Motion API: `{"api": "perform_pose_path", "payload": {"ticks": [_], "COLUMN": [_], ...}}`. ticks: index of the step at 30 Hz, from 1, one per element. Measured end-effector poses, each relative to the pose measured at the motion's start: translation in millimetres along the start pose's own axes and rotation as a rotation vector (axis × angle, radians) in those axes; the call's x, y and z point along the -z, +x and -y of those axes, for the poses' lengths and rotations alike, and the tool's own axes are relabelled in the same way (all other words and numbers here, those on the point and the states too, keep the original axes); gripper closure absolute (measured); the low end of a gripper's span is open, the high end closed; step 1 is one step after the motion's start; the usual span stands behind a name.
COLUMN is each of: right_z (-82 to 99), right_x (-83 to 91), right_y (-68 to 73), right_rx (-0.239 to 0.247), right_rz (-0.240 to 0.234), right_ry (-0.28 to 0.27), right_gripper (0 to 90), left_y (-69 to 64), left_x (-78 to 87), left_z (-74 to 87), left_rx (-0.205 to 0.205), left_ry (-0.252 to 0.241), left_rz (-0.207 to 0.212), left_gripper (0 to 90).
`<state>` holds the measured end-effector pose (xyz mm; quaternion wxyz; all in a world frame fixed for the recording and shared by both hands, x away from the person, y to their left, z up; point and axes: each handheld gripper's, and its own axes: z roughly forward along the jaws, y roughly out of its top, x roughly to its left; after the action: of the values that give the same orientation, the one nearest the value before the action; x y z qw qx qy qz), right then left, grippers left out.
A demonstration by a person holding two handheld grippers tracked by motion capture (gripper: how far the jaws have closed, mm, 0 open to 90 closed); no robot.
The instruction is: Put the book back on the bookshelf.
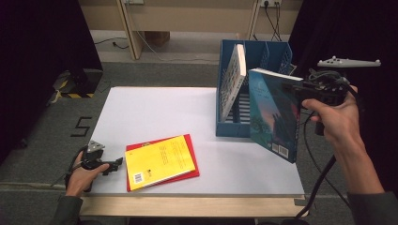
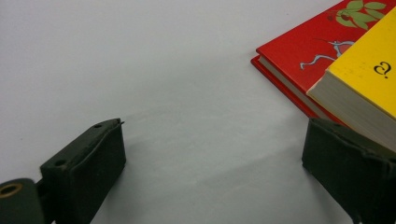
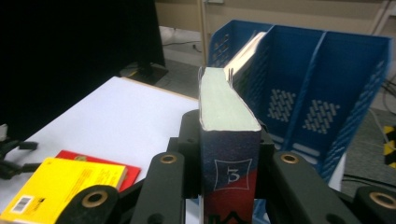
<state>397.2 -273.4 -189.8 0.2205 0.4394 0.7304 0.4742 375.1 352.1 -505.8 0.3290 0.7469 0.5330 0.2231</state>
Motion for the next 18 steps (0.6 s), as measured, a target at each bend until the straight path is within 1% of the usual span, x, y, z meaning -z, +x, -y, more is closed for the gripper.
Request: {"api": "perform_pose_path", "payload": {"ticks": [5, 8, 10, 15, 18], "right_z": [-14.2, -21.7, -25.6, -37.8, -42.8], "right_x": [-5.2, -9.6, -12.7, -28.1, -39.1], "right_y": [-8.2, -12.3, -13.9, -19.9, -21.8], "right_rx": [-0.009, -0.02, -0.021, -0.048, -0.049], "right_rz": [0.054, 0.071, 0.074, 0.093, 0.109], "right_ry": [0.0, -0.012, -0.018, -0.03, -0.029], "right_gripper": [74.5, 74.5, 74.5, 74.5, 74.5], "left_y": [-0.1, -0.2, -0.1, -0.3, -0.3], "left_x": [-0.4, -0.5, -0.6, -0.8, -0.8], "left_z": [-0.4, -0.4, -0.5, -0.3, -0.3], "left_rx": [-0.002, -0.002, -0.001, -0.001, -0.001], "left_ry": [0.004, 0.004, 0.004, 0.001, 0.001], "left_rz": [0.002, 0.002, 0.002, 0.002, 0.002], "left_gripper": [3.6, 3.5, 3.3, 3.3, 3.3]}}
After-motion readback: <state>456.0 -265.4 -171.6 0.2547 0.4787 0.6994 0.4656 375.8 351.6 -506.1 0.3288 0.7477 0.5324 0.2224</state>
